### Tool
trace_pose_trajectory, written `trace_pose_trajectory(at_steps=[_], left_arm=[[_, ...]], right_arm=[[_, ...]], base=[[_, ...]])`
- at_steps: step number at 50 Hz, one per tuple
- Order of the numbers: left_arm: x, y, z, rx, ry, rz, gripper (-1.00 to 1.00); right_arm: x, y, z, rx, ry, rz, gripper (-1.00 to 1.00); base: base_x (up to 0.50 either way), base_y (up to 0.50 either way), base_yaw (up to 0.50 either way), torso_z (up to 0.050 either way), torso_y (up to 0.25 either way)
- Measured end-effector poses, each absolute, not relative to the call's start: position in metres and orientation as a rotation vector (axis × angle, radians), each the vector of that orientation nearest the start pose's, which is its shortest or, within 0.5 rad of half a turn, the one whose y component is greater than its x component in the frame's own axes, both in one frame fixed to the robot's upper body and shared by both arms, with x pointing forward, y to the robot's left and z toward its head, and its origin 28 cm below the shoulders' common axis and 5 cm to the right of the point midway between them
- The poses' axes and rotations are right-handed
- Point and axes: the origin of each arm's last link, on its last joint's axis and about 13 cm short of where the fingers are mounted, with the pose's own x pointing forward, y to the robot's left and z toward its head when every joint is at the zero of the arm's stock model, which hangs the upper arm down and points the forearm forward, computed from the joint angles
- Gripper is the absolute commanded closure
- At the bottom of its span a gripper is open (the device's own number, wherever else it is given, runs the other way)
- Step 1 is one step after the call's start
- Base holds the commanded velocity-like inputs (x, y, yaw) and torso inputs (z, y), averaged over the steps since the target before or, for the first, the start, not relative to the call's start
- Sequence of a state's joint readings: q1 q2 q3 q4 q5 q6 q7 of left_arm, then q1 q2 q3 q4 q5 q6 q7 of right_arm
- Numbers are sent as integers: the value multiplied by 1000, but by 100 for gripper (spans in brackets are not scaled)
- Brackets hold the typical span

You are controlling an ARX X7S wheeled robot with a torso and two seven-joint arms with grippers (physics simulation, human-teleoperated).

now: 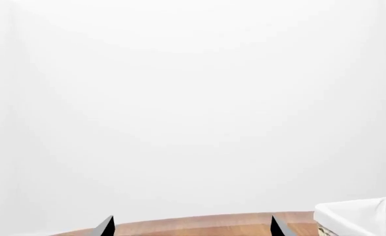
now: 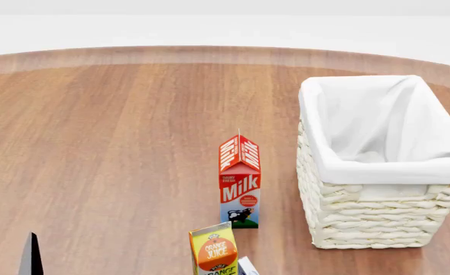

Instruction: Pick up the tomato sauce, and put it in the basket.

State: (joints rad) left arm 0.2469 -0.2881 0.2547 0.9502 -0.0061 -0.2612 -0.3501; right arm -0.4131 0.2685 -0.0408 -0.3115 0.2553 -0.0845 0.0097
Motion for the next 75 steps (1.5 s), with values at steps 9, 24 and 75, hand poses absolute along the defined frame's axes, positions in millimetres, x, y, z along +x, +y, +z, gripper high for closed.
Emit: trace_pose_trajectory(at_steps=[9, 24, 75], left_arm=[[126, 194, 141, 61, -412, -16, -100], [127, 195, 141, 57, -409, -14, -100], [130, 195, 140, 54, -403, -10, -100]], right_arm=[[132, -139, 59, 28, -96, 81, 100], [163, -141, 109, 42, -270, 42, 100], [377, -158, 232, -23, -337, -116, 100]], base=[[0, 0, 0, 0, 0], [0, 0, 0, 0, 1], [0, 0, 0, 0, 0]])
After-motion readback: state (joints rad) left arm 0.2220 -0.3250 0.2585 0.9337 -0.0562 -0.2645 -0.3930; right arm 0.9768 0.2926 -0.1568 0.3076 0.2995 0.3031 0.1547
